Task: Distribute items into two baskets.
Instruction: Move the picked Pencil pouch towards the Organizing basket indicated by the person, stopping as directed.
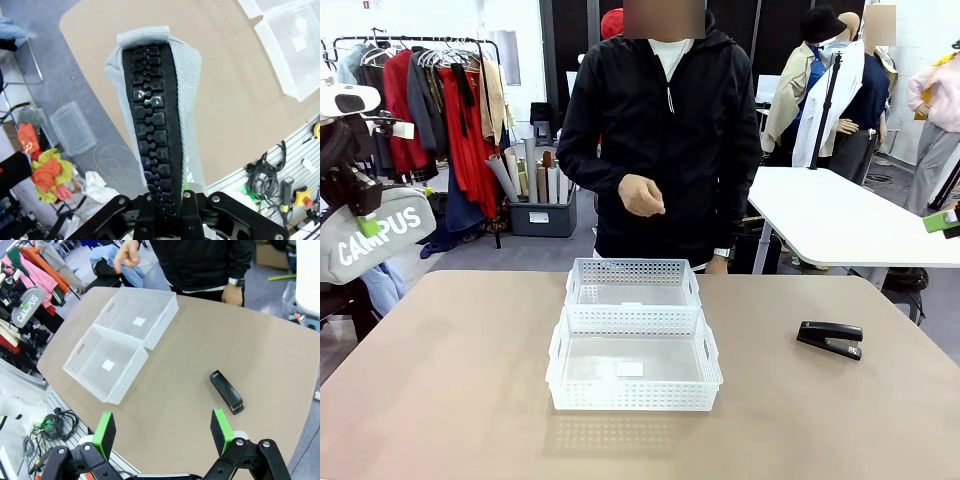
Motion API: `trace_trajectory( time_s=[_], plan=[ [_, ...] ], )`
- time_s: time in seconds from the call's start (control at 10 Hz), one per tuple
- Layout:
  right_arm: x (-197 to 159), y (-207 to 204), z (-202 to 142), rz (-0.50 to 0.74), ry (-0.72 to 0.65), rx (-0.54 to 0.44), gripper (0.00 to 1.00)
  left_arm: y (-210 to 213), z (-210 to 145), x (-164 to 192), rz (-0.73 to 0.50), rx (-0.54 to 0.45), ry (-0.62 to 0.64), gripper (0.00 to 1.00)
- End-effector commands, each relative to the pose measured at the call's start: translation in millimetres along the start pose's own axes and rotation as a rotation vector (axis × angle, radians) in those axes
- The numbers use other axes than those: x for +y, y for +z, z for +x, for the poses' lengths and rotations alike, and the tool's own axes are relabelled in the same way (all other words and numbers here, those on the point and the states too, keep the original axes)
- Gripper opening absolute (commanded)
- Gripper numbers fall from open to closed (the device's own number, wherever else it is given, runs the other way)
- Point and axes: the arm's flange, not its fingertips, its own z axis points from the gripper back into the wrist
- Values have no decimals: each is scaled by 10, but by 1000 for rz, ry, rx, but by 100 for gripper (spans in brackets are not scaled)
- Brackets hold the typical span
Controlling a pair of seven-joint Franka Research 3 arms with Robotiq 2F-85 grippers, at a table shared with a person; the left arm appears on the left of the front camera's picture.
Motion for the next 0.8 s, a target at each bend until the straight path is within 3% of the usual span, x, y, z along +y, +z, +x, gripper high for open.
trace_trajectory(
  time_s=[0.0, 0.7],
  plan=[
    [0, 4, 12, 14, 11, -16, 100, 26, -11, 7, 4, -7, 2, 0],
    [0, 4, 12, 14, 11, -16, 100, 26, -11, 7, 4, -7, 2, 0]
  ],
)
